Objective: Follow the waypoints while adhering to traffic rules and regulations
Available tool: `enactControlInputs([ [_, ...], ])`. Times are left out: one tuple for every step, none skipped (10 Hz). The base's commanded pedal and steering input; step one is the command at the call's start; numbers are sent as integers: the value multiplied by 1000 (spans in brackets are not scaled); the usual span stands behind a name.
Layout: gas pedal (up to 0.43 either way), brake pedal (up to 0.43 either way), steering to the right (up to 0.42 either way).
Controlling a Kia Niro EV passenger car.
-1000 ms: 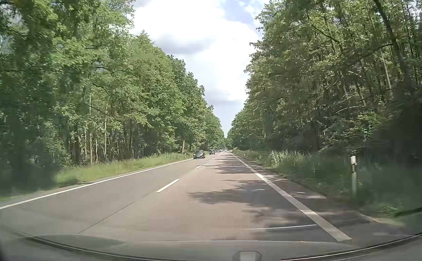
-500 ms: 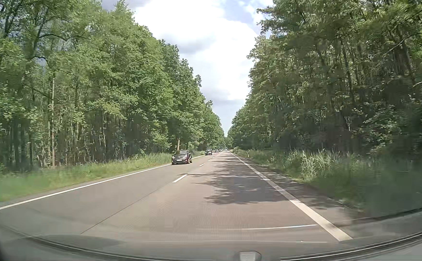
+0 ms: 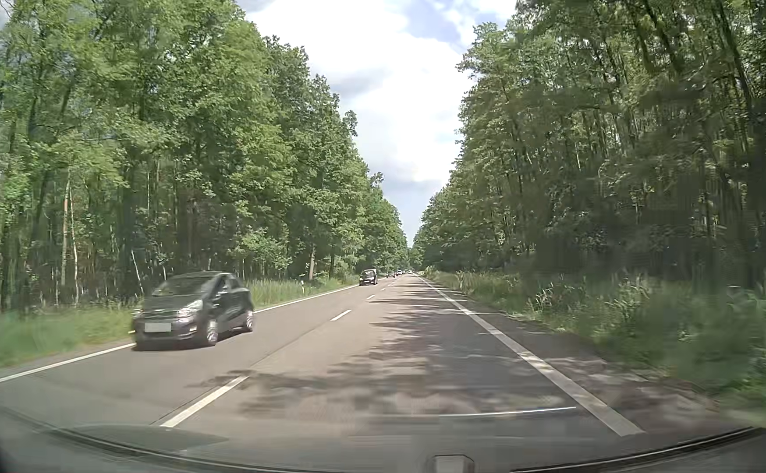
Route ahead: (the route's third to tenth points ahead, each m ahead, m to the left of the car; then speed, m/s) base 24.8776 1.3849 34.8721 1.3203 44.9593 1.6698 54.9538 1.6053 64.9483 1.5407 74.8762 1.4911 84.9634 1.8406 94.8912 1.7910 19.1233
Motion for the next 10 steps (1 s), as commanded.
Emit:
enactControlInputs([
  [130,37,-1],
  [130,30,-1],
  [130,30,-1],
  [130,30,-1],
  [130,37,-1],
  [130,37,0],
  [130,37,-1],
  [130,30,0],
  [130,30,0],
  [130,37,0],
])
